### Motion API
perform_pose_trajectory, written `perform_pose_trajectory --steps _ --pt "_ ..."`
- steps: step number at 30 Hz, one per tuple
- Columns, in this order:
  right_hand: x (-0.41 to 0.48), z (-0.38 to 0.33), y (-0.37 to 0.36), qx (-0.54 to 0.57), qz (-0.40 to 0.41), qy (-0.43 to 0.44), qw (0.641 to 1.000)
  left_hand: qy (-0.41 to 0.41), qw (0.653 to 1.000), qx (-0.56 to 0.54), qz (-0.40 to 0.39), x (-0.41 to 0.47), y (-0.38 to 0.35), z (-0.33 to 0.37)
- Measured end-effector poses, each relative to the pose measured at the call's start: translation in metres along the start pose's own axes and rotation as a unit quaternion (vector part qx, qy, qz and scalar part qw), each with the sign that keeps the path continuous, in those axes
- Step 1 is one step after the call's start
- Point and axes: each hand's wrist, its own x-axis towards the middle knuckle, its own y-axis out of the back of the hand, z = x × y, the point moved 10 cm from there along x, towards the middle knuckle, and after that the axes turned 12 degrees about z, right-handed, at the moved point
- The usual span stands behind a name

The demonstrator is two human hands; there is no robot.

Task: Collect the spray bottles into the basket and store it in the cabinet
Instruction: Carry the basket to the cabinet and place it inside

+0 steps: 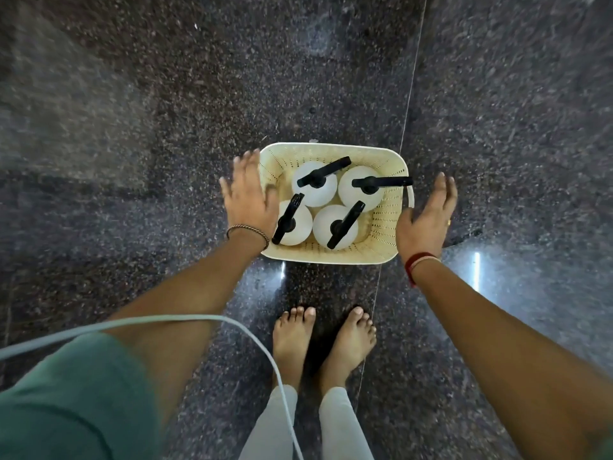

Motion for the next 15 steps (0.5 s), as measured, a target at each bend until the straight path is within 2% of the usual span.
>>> perform_pose_trajectory --steps 2,3,5,7,8,11,15 --pt "-0.007 -0.020 0.006 0.052 0.025 0.011 0.998 -0.130 0.989 0.018 -0.070 0.003 -0.014 0.042" --pt "-0.009 -0.025 0.007 0.074 0.039 -0.008 0.996 -0.169 0.978 0.026 -0.119 0.001 -0.026 0.058" --pt "-0.011 -0.023 -0.004 0.132 0.037 -0.121 0.983 -0.198 0.958 0.071 -0.196 -0.002 -0.049 0.079" --pt "-0.018 -0.013 -0.033 0.181 -0.029 -0.274 0.944 -0.211 0.941 0.146 -0.222 -0.001 -0.067 0.090" --pt "-0.019 -0.012 -0.045 0.191 -0.055 -0.310 0.930 -0.221 0.932 0.182 -0.221 0.001 -0.071 0.094" --pt "0.000 -0.022 -0.056 0.192 -0.058 -0.270 0.942 -0.242 0.921 0.230 -0.199 0.009 -0.075 0.101" --pt "0.019 -0.034 -0.071 0.171 -0.143 -0.173 0.959 -0.235 0.927 0.218 -0.197 0.006 -0.073 0.097"
